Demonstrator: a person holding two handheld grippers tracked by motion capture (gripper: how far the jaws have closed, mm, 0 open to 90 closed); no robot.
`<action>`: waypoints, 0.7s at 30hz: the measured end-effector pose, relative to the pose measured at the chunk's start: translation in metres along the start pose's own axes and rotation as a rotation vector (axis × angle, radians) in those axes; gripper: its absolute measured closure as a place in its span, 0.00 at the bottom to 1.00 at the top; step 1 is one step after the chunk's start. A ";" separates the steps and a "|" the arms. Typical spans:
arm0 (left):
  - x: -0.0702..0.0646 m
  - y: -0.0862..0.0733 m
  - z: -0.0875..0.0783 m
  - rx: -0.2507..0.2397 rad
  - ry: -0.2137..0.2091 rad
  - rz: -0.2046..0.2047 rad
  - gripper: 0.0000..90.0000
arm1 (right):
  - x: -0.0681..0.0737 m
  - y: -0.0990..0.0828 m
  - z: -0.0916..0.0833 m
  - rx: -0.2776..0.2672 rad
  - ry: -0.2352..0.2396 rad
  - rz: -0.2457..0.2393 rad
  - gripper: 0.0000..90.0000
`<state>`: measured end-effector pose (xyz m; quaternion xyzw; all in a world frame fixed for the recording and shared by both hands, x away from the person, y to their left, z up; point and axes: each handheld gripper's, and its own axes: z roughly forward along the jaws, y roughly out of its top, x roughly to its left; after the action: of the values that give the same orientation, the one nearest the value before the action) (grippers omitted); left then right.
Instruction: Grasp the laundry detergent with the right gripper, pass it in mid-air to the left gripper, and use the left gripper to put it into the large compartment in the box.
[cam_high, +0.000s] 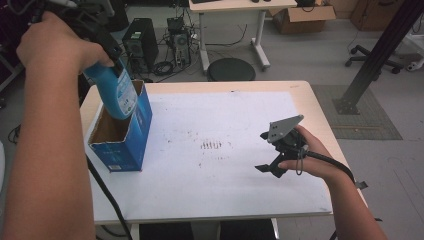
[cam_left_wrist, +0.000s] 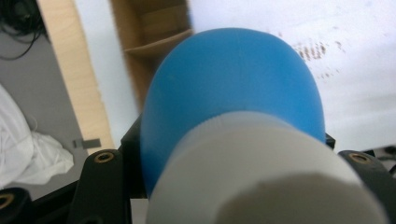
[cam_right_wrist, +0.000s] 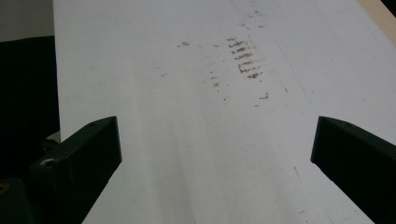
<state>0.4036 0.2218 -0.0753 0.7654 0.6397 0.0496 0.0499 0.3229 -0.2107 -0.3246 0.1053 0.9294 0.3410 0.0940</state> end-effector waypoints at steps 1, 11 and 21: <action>0.005 -0.001 0.000 0.000 0.003 -0.016 0.44 | 0.000 0.000 0.000 0.000 0.000 0.000 0.02; 0.040 0.000 0.029 0.021 0.015 -0.114 0.44 | -0.005 -0.002 0.006 0.022 -0.001 0.013 0.02; 0.051 0.000 0.060 0.057 0.017 -0.130 0.44 | -0.004 -0.004 0.011 0.027 0.004 0.026 0.02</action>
<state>0.4211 0.2711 -0.1341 0.7230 0.6895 0.0347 0.0259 0.3289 -0.2080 -0.3347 0.1179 0.9327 0.3299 0.0862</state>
